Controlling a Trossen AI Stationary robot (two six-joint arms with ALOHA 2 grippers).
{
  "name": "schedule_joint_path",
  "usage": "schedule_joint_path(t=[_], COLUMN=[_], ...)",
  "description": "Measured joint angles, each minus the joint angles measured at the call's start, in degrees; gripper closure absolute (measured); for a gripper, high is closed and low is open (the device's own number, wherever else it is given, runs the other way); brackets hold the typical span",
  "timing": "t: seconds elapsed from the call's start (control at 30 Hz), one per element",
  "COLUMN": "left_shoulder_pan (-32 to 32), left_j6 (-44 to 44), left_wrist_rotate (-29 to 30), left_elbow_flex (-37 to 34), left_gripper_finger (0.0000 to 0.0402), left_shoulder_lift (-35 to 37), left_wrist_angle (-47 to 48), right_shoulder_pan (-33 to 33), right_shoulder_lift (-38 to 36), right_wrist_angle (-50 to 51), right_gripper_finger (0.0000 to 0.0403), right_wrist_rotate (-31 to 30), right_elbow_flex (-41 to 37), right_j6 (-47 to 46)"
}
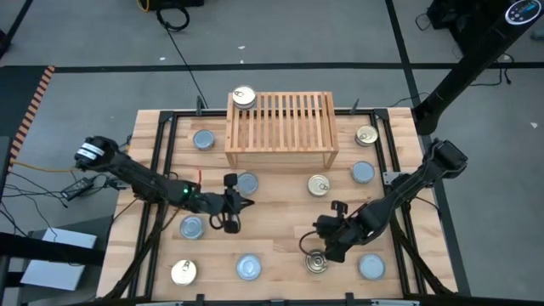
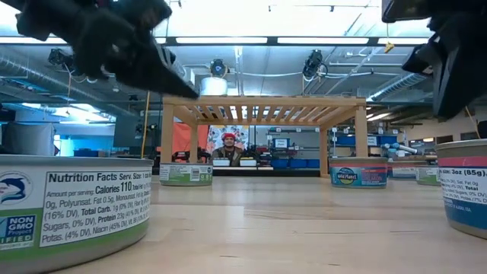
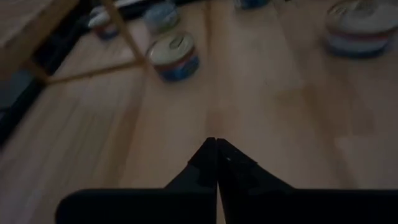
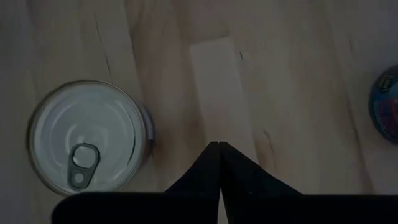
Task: Stack canned seafood by type on shelf
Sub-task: Put the green tuna can on the shelf
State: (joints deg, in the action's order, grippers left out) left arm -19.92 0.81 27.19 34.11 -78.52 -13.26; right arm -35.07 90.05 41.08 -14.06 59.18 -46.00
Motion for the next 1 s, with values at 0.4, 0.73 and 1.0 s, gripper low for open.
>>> schedule_joint_path(t=[0.4,0.73,1.0], left_shoulder_pan=[1.27,3.94,4.53], left_j6=[-6.28,-7.31,-5.71], left_wrist_rotate=[7.49,6.66,4.90], left_elbow_flex=[0.00,0.92,2.80], left_gripper_finger=[0.0312,0.0305,0.0305], left_shoulder_lift=[-6.35,-9.01,-10.31], left_wrist_angle=[6.18,9.98,15.49], right_shoulder_pan=[0.00,0.00,0.00], right_shoulder_lift=[0.34,0.34,0.34], right_wrist_angle=[-0.94,-1.65,-2.09], right_gripper_finger=[0.0385,0.0390,0.0382], right_wrist_rotate=[-1.08,-1.29,-1.31], right_elbow_flex=[-0.02,-0.02,-0.02], right_j6=[0.72,1.34,2.47])
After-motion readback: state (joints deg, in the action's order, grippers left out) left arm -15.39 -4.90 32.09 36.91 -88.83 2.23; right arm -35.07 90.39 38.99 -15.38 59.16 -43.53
